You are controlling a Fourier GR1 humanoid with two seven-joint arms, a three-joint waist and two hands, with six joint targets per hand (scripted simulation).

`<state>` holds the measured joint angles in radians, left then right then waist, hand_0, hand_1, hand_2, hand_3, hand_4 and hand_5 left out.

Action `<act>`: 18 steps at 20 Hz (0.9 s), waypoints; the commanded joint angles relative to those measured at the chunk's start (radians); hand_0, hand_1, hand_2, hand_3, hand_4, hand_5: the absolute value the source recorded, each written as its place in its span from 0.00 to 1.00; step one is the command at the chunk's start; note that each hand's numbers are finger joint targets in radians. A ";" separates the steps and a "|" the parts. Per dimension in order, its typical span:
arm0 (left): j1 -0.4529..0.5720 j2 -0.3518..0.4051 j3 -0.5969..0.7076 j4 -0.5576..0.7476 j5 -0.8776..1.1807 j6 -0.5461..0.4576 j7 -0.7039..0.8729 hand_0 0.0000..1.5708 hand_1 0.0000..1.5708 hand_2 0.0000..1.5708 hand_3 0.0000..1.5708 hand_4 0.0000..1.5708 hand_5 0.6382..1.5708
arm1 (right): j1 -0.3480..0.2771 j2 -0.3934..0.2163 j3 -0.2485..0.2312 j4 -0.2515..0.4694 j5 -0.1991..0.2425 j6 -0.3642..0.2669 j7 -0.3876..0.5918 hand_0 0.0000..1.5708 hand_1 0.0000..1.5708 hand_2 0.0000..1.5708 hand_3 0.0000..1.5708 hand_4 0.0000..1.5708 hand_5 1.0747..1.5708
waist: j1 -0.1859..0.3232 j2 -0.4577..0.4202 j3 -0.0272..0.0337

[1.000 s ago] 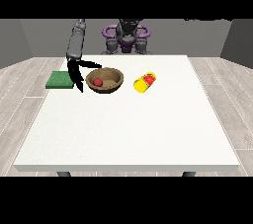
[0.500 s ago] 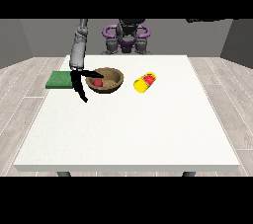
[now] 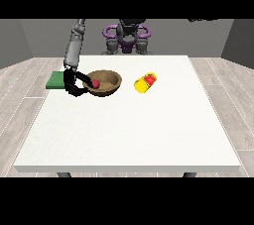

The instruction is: Pick the cup and pour the ball into the bowl, then pick the bowl and place it on the pad

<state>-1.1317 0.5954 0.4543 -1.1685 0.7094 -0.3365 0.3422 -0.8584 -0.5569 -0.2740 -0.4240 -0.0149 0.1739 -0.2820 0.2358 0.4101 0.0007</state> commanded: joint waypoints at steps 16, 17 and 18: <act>0.063 0.066 0.035 0.091 0.049 -0.051 -0.023 0.00 0.00 0.00 0.00 0.00 1.00 | -0.181 -0.253 0.029 -0.050 0.070 0.090 0.200 1.00 1.00 1.00 0.78 0.74 1.00 | -0.063 -0.060 0.0007; 0.086 0.053 0.020 0.068 0.025 -0.024 -0.031 0.00 0.00 0.00 0.00 0.00 1.00 | -0.161 -0.255 0.025 -0.043 0.060 0.126 0.184 1.00 1.00 1.00 0.73 0.74 0.99 | -0.081 -0.090 0.0008; 0.064 0.066 0.023 0.082 0.031 -0.045 -0.041 0.00 0.00 0.00 0.00 0.00 1.00 | -0.231 -0.309 0.004 -0.043 0.047 0.139 0.236 1.00 1.00 1.00 0.75 0.74 0.99 | -0.077 -0.043 0.0003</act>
<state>-1.0520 0.6572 0.4838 -1.0585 0.7277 -0.3867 0.2985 -1.0506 -0.7647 -0.2419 -0.4860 0.0406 0.2584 -0.0523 0.1540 0.3255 0.0006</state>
